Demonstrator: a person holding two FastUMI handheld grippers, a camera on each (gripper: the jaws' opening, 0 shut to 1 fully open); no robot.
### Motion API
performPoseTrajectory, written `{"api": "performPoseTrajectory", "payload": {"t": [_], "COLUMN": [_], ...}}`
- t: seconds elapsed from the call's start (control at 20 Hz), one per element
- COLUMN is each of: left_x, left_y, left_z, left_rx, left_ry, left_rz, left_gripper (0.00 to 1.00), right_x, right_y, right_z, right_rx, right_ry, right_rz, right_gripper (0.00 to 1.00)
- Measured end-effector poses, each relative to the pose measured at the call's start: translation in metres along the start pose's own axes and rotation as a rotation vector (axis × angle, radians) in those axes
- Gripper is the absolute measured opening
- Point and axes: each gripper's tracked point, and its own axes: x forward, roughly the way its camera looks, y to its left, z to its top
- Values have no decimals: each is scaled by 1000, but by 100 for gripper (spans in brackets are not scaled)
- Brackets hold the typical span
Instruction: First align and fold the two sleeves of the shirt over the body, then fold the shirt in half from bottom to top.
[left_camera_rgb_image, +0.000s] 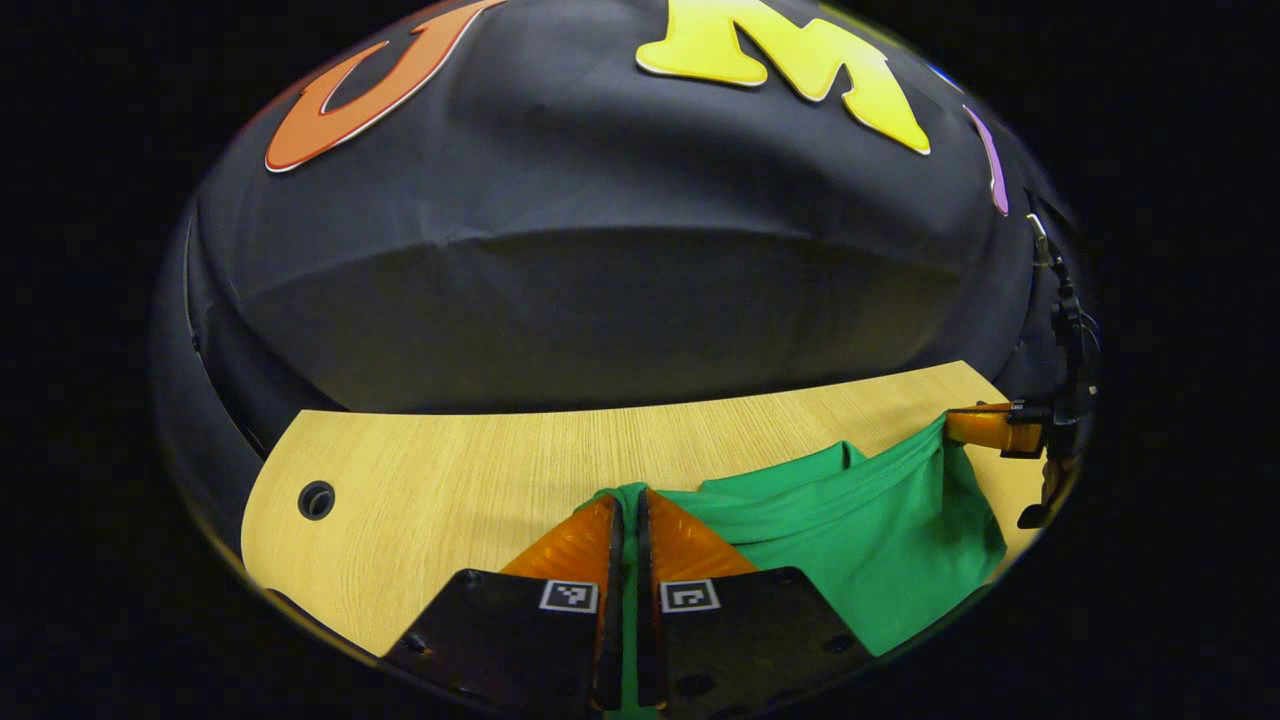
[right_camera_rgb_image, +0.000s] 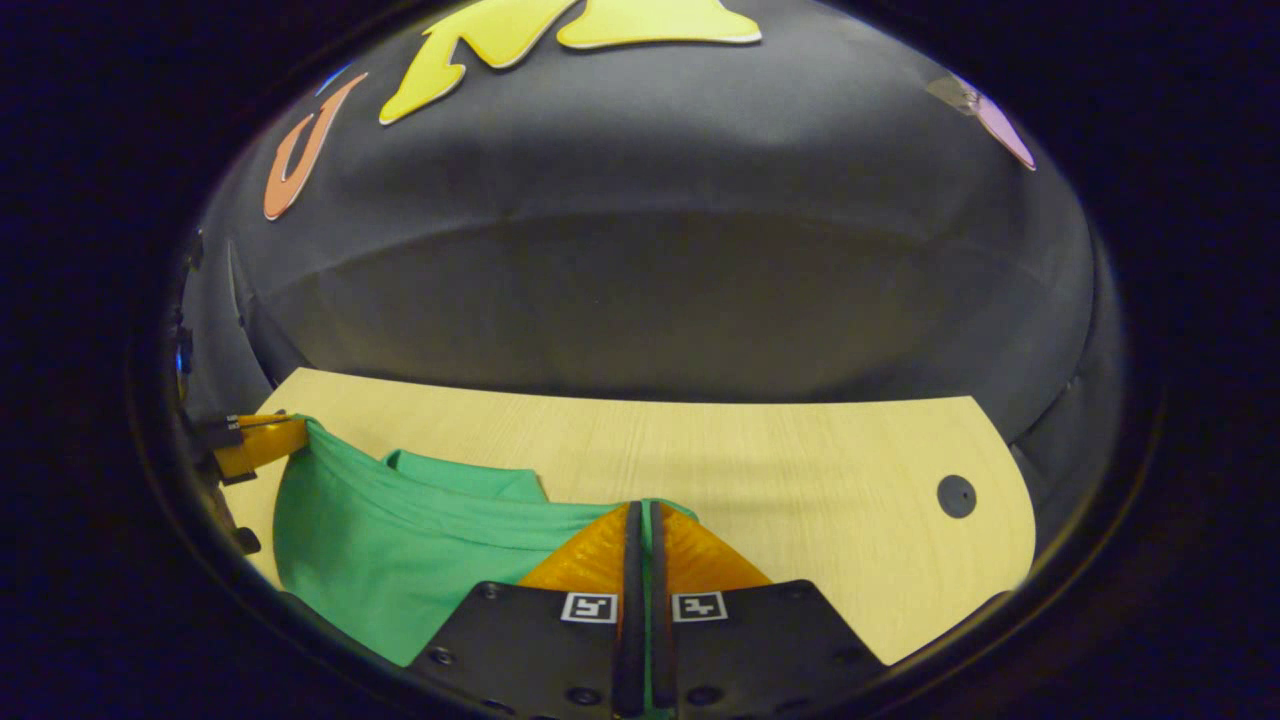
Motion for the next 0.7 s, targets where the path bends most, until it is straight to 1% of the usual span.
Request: {"api": "performPoseTrajectory", "payload": {"t": [0.05,0.15,0.25,0.3,0.35,0.45,0.5,0.55,0.7], "left_x": [4,-4,-17,-32,-43,-71,-86,-107,-176], "left_y": [-3,-5,-7,-8,-8,-5,-5,-6,-8], "left_z": [-3,-3,6,13,22,41,52,64,86], "left_rx": [2,9,-3,-17,-33,-55,-71,-94,-144], "left_ry": [9,29,9,-6,-23,-67,-98,-130,-203], "left_rz": [-2,17,31,32,40,72,88,96,116], "left_gripper": [14,52,89,99,99,98,98,98,98], "right_x": [0,-8,-23,-34,-46,-75,-91,-110,-182], "right_y": [2,2,-4,-7,-10,-9,-8,-7,2], "right_z": [2,6,15,21,26,36,42,51,75], "right_rx": [1,6,0,0,-2,-6,-11,-18,-23], "right_ry": [-14,-34,-68,-95,-114,-140,-161,-189,-278], "right_rz": [10,12,-22,-45,-63,-76,-83,-90,-94], "right_gripper": [6,44,81,100,96,98,93,98,97]}}
